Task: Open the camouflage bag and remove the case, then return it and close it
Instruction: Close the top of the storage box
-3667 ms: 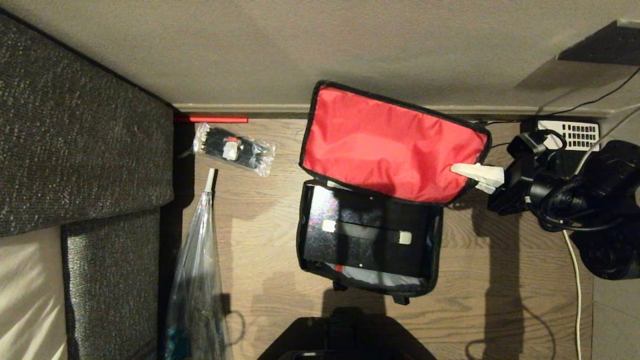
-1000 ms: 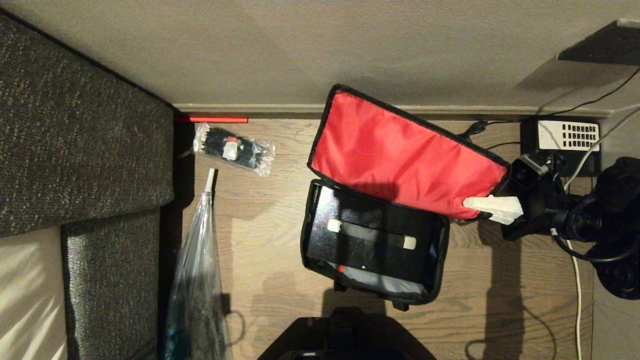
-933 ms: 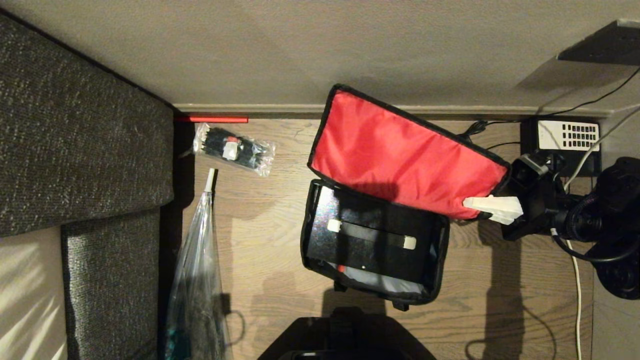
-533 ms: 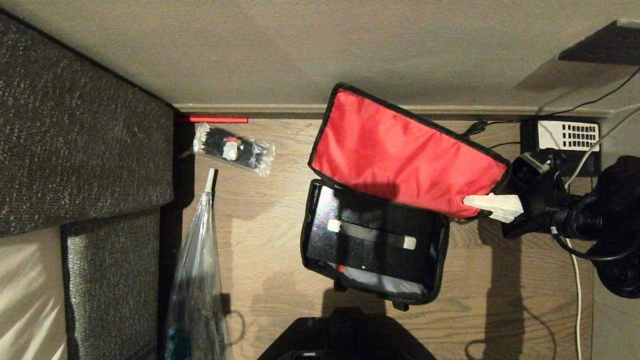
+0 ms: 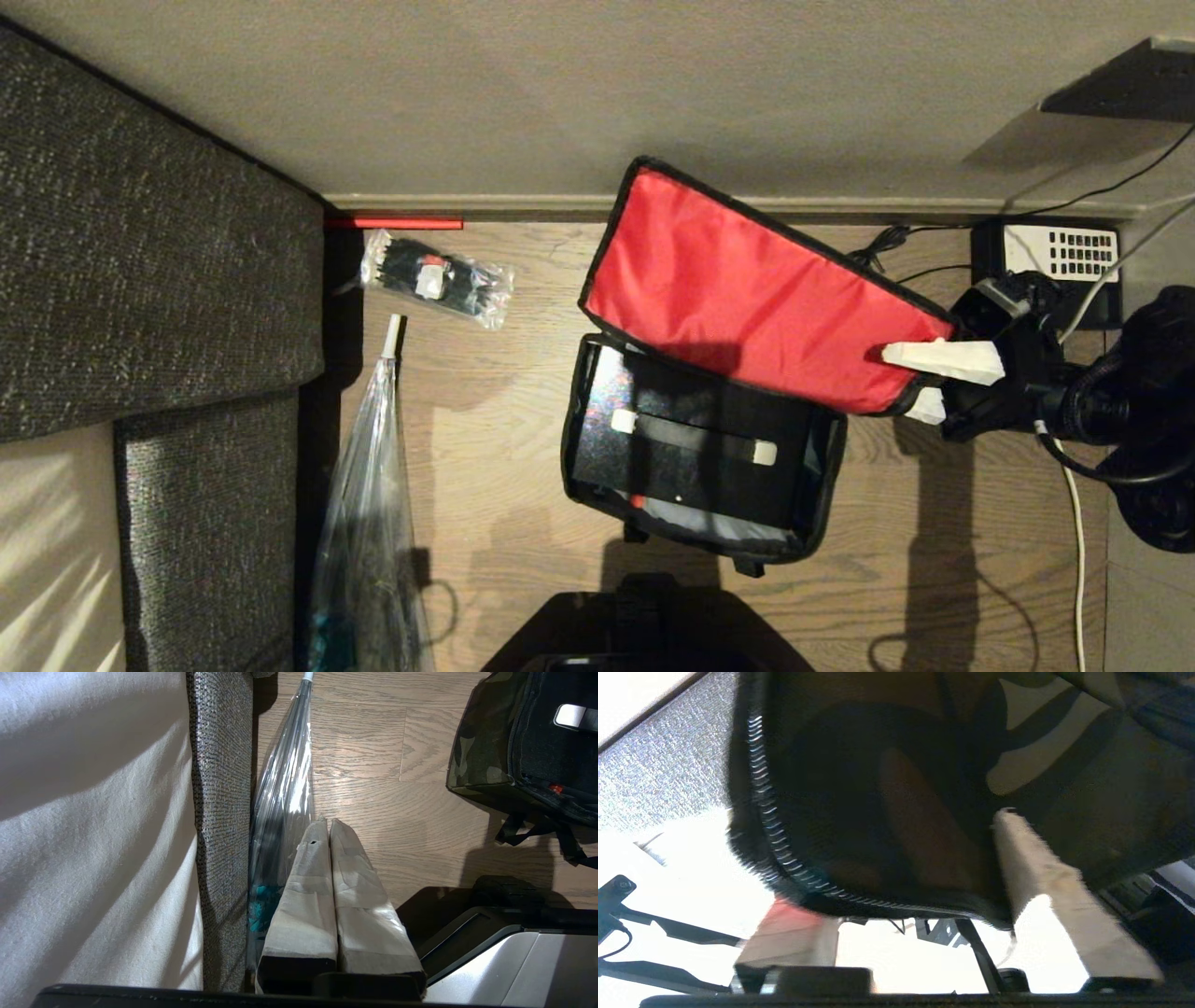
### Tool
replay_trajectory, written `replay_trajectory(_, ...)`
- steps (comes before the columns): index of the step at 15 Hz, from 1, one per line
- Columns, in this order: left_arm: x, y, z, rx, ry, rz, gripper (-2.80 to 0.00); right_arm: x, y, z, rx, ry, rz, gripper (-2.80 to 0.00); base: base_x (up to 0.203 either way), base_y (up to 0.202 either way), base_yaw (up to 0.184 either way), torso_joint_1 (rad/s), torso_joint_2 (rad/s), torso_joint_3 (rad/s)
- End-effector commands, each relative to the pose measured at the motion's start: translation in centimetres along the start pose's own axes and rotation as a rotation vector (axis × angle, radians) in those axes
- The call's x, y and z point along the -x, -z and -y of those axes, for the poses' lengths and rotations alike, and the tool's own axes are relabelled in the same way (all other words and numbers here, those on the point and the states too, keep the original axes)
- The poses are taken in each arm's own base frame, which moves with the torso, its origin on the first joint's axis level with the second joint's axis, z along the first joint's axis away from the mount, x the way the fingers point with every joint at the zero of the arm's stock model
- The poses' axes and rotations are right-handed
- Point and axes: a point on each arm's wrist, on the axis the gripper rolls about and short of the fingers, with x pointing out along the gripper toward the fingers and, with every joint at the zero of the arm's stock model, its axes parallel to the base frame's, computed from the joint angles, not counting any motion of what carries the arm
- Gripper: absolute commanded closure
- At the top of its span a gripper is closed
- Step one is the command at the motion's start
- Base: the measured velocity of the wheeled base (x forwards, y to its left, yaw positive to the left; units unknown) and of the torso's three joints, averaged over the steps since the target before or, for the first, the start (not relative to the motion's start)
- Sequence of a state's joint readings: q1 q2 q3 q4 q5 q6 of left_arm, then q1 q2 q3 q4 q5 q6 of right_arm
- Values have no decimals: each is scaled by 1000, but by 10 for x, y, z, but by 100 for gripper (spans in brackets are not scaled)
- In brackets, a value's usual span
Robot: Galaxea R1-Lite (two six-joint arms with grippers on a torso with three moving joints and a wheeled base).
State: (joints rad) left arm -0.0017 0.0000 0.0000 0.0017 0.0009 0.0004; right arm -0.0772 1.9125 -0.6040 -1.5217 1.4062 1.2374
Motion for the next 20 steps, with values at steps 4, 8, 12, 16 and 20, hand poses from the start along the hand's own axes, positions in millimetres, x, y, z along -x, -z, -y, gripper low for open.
replay_trajectory(4,0,0,0,0,-1,0,0,1,0,-27,53,-23,-29,-280,0,0,0,0,0,0)
replay_trajectory(8,0,0,0,0,-1,0,0,2,2,-43,85,-32,-38,-280,0,0,0,0,0,0)
replay_trajectory(12,0,0,0,0,-1,0,0,6,24,-60,62,-47,-105,-280,0,0,0,0,0,0)
replay_trajectory(16,0,0,0,0,-1,0,0,12,56,-73,22,-46,-117,-280,0,0,0,0,0,0)
replay_trajectory(20,0,0,0,0,-1,0,0,17,72,-82,15,-42,-111,-280,0,0,0,0,0,0)
